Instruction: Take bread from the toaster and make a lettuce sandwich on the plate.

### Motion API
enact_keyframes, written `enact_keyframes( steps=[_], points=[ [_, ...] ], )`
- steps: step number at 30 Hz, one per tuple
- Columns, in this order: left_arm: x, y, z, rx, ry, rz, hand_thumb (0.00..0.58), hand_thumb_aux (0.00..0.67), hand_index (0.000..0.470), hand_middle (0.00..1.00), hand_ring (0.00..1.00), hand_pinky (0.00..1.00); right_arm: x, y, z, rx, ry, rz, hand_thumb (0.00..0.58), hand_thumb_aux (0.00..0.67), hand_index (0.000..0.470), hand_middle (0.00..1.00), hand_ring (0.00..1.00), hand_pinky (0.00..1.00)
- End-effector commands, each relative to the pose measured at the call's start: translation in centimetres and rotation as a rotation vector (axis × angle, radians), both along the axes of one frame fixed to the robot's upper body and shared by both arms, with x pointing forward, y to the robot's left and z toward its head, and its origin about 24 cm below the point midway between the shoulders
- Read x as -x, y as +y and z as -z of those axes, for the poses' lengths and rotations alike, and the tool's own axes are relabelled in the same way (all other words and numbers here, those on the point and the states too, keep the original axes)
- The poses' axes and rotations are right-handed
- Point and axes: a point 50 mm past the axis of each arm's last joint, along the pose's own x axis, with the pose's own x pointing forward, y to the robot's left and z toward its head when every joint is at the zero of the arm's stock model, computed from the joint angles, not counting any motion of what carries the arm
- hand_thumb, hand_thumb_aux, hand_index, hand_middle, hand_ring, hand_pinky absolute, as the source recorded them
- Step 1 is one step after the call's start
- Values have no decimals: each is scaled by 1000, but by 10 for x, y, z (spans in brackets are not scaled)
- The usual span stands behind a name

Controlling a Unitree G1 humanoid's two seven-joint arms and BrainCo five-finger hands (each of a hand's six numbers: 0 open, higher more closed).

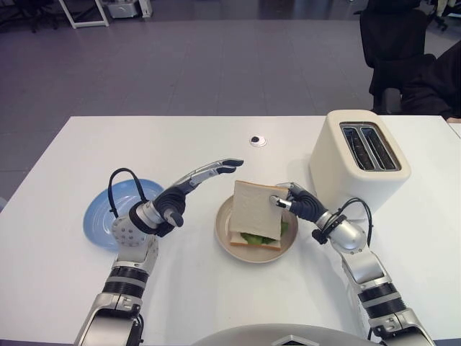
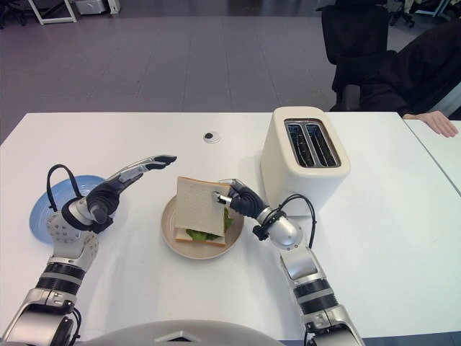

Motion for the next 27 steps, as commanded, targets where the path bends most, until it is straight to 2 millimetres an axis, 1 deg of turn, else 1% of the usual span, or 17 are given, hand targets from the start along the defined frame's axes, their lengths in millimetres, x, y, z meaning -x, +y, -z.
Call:
enact_keyframes(
  steps=[1, 4, 9, 10, 12, 14, 16, 18, 23, 24, 25, 26, 27],
  points=[
    [4, -1, 6, -40, 15, 15, 0, 0, 0, 0, 0, 0, -2, 2, 13, 84, 14, -14, 580, 670, 470, 1000, 1000, 1000],
    [3, -3, 8, -53, 19, 15, 0, 0, 0, 0, 0, 0, -1, 2, 22, 155, 13, -26, 580, 670, 470, 1000, 1000, 1000],
    [2, -8, 18, -127, 37, 11, 0, 0, 0, 0, 0, 0, -3, -1, 28, 256, -24, -16, 580, 670, 470, 1000, 1000, 1000],
    [2, -10, 26, -196, 47, 7, 0, 0, 0, 0, 0, 0, -3, -2, 28, 273, -30, -17, 580, 670, 470, 1000, 1000, 1000],
    [2, -13, 46, -393, 84, 8, 0, 0, 0, 0, 0, 0, -3, -4, 29, 301, -43, -20, 580, 670, 470, 1000, 1000, 1000],
    [1, -11, 65, -587, 124, -6, 0, 0, 0, 0, 0, 0, -3, -5, 29, 314, -50, -22, 580, 670, 470, 1000, 1000, 1000],
    [3, -9, 80, -711, 151, -7, 0, 0, 0, 0, 0, 0, -3, -4, 29, 322, -57, -27, 580, 670, 470, 1000, 1000, 1000],
    [7, -9, 89, -778, 163, 7, 0, 0, 0, 0, 0, 0, -3, -4, 28, 330, -67, -30, 580, 670, 470, 1000, 1000, 1000],
    [18, -10, 108, -883, 184, 58, 0, 0, 0, 0, 0, 0, -2, -4, 23, 354, -105, -32, 580, 670, 470, 1000, 1000, 1000],
    [19, -10, 110, -899, 185, 67, 0, 0, 0, 0, 0, 0, -3, -4, 21, 356, -121, -25, 547, 510, 358, 925, 925, 925],
    [21, -11, 112, -909, 184, 74, 0, 0, 0, 0, 0, 0, -5, -5, 18, 361, -142, -10, 0, 0, 0, 647, 647, 647],
    [21, -12, 113, -912, 182, 79, 0, 0, 0, 0, 0, 0, -7, -5, 15, 368, -162, 10, 0, 0, 0, 392, 392, 392],
    [22, -13, 114, -913, 179, 82, 0, 0, 0, 0, 0, 0, -10, -6, 12, 372, -182, 32, 0, 0, 0, 20, 20, 20]
  ],
)
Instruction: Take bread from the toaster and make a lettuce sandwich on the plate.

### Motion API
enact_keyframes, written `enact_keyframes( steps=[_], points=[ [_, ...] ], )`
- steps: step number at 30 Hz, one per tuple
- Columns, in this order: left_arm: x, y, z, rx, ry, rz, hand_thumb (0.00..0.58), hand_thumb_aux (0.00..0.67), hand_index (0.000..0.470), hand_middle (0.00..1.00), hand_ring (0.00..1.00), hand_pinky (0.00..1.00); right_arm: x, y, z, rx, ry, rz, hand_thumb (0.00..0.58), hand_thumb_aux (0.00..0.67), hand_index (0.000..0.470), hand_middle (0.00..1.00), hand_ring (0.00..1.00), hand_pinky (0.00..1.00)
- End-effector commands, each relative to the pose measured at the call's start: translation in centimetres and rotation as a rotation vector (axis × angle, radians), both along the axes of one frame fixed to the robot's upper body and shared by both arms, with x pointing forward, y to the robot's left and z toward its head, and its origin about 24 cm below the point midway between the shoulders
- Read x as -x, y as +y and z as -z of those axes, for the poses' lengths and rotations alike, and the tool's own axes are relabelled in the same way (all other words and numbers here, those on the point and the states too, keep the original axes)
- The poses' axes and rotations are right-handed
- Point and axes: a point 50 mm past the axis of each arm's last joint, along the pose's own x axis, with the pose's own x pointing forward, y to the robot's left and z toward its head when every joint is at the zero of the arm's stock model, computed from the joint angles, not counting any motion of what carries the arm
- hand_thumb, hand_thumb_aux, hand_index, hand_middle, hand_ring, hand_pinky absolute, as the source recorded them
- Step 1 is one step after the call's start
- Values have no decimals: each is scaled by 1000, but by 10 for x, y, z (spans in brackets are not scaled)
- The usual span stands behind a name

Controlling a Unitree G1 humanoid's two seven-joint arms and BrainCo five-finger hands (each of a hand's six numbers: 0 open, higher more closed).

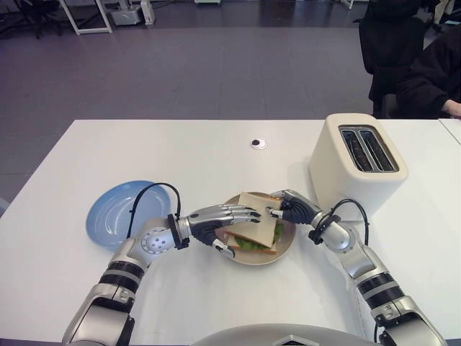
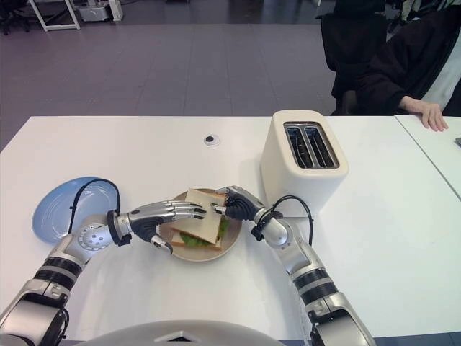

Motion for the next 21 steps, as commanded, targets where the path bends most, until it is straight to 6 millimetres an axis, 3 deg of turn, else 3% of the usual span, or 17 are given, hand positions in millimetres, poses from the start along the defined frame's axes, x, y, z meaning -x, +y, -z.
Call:
enact_keyframes(
  steps=[1, 8, 14, 15, 16, 17, 18, 19, 20, 21],
  points=[
    [21, 11, 41, -223, 170, 23, 0, 0, 0, 0, 0, 0, -6, -4, -9, 20, -75, 50, 0, 0, 0, 0, 0, 0],
    [20, 12, 34, -191, 139, 26, 0, 0, 0, 0, 0, 0, -23, -13, -37, -93, -243, 208, 0, 0, 0, 0, 0, 0],
    [8, 17, -1, 30, 27, -25, 0, 0, 0, 0, 0, 0, -15, -6, -63, -278, -318, 132, 0, 0, 0, 0, 0, 0],
    [4, 17, -12, 108, -6, -46, 0, 0, 0, 0, 0, 0, -11, -4, -67, -315, -319, 95, 104, 63, 44, 0, 0, 0],
    [-1, 18, -25, 198, -38, -72, 0, 0, 0, 0, 0, 0, -7, -3, -71, -348, -315, 62, 405, 302, 212, 0, 0, 0],
    [-5, 19, -36, 284, -64, -90, 212, 137, 96, 0, 0, 0, -3, -2, -74, -376, -313, 30, 523, 460, 323, 125, 125, 125],
    [-8, 20, -48, 375, -84, -98, 464, 370, 260, 0, 0, 0, 1, 0, -76, -406, -304, -12, 580, 670, 470, 761, 761, 761],
    [-9, 20, -57, 460, -88, -99, 578, 631, 442, 357, 357, 357, 6, 2, -79, -432, -295, -54, 580, 670, 470, 1000, 1000, 1000],
    [-10, 22, -64, 538, -91, -103, 580, 670, 470, 616, 616, 616, 11, 4, -81, -460, -282, -96, 580, 670, 470, 1000, 1000, 1000],
    [-10, 23, -70, 603, -84, -96, 580, 670, 470, 1000, 1000, 1000, 15, 5, -83, -480, -271, -133, 580, 670, 470, 1000, 1000, 1000]
  ],
)
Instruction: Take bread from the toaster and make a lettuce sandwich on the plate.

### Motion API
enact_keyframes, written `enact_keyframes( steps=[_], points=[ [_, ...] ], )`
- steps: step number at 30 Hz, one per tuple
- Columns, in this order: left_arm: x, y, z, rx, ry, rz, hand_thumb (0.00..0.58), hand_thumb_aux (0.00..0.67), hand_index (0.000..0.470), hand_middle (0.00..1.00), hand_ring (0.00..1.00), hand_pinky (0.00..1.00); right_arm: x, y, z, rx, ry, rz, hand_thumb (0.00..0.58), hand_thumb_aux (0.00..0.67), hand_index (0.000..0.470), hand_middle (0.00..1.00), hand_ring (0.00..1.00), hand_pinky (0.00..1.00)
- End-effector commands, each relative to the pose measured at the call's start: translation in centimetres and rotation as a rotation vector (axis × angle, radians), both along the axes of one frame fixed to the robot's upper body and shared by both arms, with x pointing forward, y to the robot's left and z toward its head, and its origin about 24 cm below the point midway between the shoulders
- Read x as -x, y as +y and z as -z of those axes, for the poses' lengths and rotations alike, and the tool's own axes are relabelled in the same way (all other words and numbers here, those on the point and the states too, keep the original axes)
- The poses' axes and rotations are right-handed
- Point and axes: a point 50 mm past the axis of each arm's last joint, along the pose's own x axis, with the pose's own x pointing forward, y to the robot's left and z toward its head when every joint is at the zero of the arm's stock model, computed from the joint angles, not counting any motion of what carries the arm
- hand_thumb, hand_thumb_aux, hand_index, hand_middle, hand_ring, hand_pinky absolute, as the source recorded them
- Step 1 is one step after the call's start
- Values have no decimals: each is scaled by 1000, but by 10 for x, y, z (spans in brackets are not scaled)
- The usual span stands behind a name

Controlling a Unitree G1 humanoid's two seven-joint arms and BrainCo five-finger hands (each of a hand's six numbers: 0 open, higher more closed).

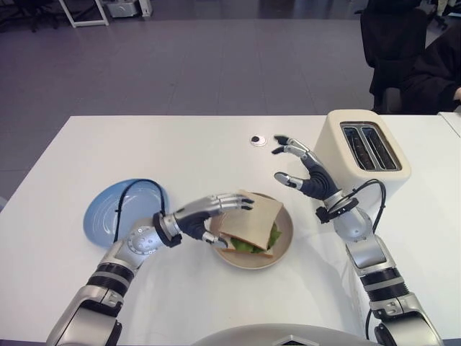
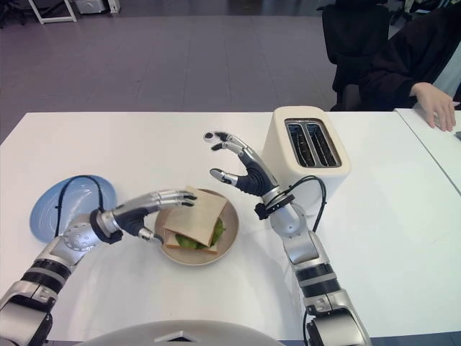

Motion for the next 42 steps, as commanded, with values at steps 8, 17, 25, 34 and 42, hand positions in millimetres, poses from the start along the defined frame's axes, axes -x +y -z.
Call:
enact_keyframes(
  steps=[8, 17, 25, 34, 42],
  points=[
    [67, -8, 4, 30, 306, 556, 580, 670, 470, 1000, 1000, 1000, 55, 8, 6, 68, 158, -489, 580, 670, 470, 1000, 1000, 1000],
    [74, -13, 76, -376, 543, 562, 580, 670, 470, 1000, 1000, 1000, 106, -3, 83, 561, 481, -810, 580, 670, 470, 1000, 1000, 1000],
    [41, -8, 97, -511, 462, 246, 580, 670, 470, 1000, 1000, 1000, 61, 5, 102, 638, 417, -520, 580, 670, 470, 1000, 1000, 1000],
    [-35, -4, 52, -176, 145, -275, 559, 544, 382, 1000, 1000, 1000, -27, 23, 78, 300, 214, 83, 580, 670, 470, 1000, 1000, 1000],
    [-25, -7, -4, 362, 24, -175, 0, 0, 0, 0, 0, 0, -25, 7, 20, -68, -9, 118, 0, 0, 0, 0, 0, 0]
  ],
)
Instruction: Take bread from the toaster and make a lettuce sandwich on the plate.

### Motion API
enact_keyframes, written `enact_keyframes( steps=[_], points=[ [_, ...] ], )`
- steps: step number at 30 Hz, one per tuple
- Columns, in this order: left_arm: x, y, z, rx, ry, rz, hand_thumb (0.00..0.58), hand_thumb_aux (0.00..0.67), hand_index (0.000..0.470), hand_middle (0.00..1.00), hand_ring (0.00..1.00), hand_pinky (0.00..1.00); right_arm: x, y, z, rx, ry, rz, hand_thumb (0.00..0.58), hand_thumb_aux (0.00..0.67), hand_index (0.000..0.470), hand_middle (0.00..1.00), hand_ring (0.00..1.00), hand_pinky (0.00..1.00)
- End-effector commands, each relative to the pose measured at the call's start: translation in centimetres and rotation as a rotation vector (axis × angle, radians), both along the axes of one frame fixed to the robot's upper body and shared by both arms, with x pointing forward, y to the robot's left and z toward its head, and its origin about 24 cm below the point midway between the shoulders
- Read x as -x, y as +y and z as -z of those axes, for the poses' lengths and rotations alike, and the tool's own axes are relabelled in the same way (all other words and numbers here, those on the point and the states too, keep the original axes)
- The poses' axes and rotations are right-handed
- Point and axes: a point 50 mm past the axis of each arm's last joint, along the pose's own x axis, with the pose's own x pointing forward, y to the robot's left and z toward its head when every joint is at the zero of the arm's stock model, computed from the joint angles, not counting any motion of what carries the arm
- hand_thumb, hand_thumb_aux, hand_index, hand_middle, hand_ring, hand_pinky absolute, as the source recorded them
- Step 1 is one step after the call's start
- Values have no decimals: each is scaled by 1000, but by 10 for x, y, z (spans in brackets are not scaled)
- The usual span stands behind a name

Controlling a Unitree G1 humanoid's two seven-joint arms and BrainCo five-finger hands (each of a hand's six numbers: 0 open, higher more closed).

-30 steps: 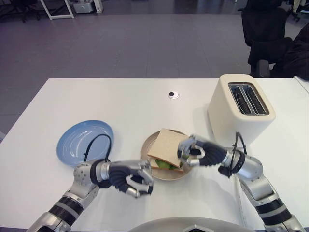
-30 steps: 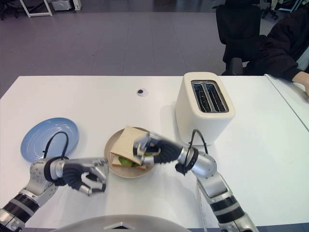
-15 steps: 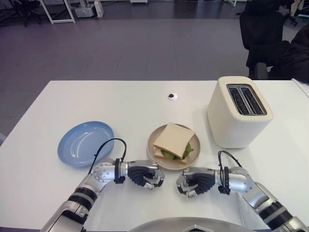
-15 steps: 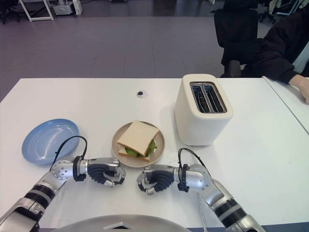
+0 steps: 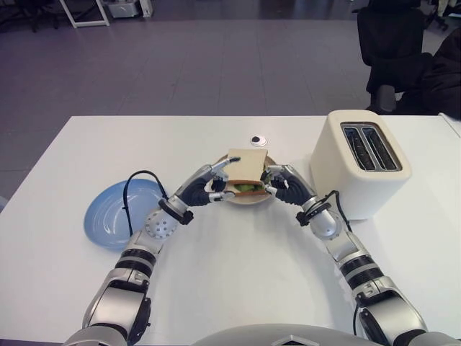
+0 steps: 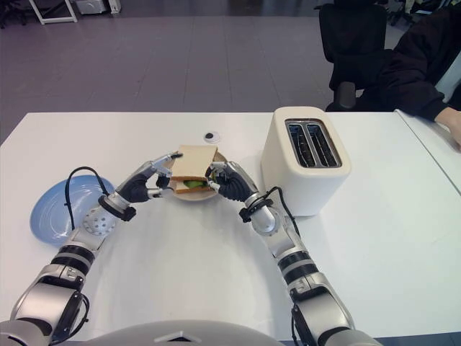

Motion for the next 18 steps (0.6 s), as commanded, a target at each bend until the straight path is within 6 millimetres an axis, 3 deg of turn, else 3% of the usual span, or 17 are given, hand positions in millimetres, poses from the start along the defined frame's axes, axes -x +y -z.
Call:
enact_keyframes(
  steps=[1, 8, 18],
  points=[
    [15, -3, -19, 193, -24, 124, 0, 0, 0, 0, 0, 0, 7, -16, -28, -142, -96, 8, 0, 0, 0, 0, 0, 0],
    [9, -10, -38, 463, -39, 102, 0, 0, 0, 0, 0, 0, 18, -39, -61, -377, -227, 92, 0, 0, 0, 0, 0, 0],
    [9, -20, -35, 423, -57, 69, 0, 0, 0, 0, 0, 0, 22, -38, -61, -414, -218, 100, 0, 0, 0, 0, 0, 0]
  ],
)
